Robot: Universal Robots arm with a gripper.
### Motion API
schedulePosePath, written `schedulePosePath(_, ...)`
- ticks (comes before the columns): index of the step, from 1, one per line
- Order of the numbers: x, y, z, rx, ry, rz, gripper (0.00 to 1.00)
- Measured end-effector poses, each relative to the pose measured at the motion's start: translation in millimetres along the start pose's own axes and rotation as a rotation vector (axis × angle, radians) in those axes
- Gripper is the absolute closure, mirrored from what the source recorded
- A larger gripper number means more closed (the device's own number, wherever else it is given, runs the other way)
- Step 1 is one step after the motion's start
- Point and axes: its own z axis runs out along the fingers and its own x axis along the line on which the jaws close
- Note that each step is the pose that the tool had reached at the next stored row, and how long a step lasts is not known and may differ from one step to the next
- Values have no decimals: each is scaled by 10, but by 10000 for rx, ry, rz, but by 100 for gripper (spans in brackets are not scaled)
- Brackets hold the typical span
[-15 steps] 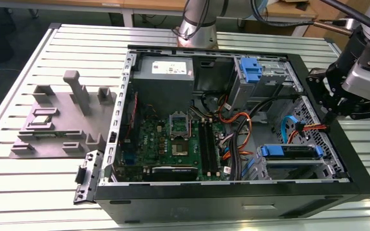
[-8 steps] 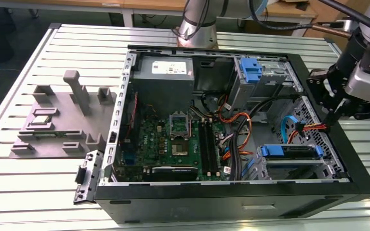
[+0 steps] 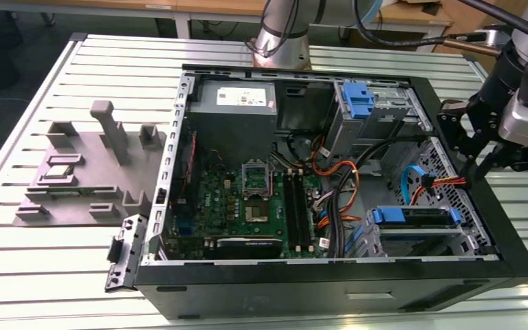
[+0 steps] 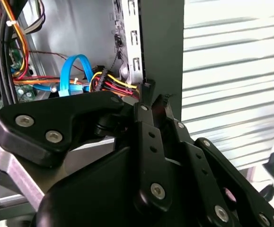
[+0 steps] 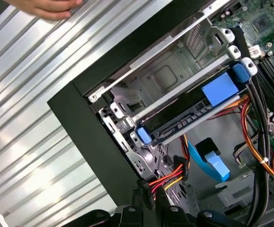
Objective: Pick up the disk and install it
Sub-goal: 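Insert the first disk wire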
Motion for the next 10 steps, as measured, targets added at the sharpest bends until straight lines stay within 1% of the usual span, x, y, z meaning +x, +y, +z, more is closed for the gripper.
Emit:
schedulePosePath(2,-1,0,4,23,-16,-242,75)
schedulePosePath(4,-3,2,6,19,4,-365,75)
schedulePosePath(5,-6,5,6,9,39,-395,75)
schedulePosePath(8,-28,21,3,4,199,-437,75)
schedulePosePath(10,-51,36,2,14,241,-451,75)
